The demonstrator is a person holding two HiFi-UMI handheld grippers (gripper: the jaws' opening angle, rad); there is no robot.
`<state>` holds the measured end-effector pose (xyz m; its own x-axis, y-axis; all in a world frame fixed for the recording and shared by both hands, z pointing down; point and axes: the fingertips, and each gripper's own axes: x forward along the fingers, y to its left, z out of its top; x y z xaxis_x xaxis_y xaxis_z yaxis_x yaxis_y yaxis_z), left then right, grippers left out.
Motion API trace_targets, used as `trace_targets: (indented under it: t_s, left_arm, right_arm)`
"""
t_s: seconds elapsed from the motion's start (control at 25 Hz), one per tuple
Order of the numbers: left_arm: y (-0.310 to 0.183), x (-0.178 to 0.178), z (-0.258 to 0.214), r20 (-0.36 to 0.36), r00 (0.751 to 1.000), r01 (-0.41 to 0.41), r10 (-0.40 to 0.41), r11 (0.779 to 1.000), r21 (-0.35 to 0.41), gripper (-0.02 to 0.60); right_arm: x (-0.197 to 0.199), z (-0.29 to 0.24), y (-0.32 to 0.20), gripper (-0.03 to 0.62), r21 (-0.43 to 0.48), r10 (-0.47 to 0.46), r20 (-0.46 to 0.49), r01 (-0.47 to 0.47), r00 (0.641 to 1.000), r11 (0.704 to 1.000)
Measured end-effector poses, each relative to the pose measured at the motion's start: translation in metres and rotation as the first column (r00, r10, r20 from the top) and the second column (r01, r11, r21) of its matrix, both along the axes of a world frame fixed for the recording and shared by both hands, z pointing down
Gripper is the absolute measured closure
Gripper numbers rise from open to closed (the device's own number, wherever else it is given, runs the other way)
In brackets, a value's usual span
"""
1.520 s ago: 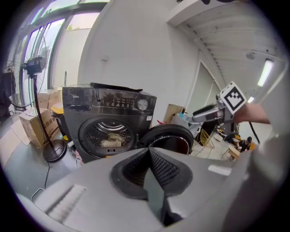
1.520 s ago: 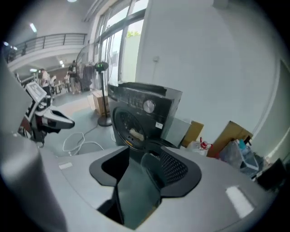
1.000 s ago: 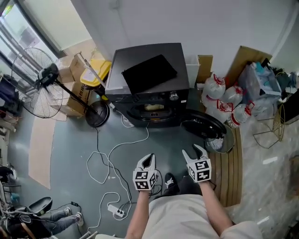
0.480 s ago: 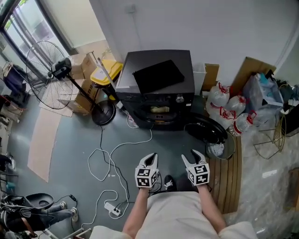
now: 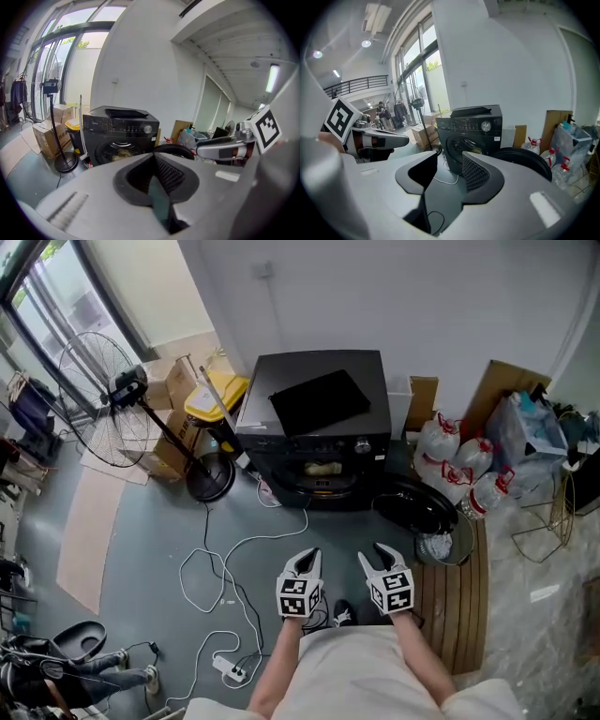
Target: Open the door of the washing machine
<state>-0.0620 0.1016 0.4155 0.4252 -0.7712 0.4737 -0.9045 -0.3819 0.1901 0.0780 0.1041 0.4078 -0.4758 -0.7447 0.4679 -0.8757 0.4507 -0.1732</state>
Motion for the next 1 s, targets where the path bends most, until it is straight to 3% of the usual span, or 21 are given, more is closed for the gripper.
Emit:
trace_targets:
  t_s: [0.6,1.0]
  left_arm:
    - [0.001,-0.008,-0.003,0.003,1.000,0.011,-0.011,1.000,-0.020,0.523]
    - [0.003,0.006,0.008,-0.009,1.000,-0.022,0.022,0.999,-0.033,0.523]
  right_arm:
    - [-0.015,-0.008,-0.008,0.587,0.034,-0.011,0.019,0.010,1.000,0.999]
    - [-0.001,-0.002,0.002,0.592,0.037,0.016,-0.004,-0.016,1.000,0.999]
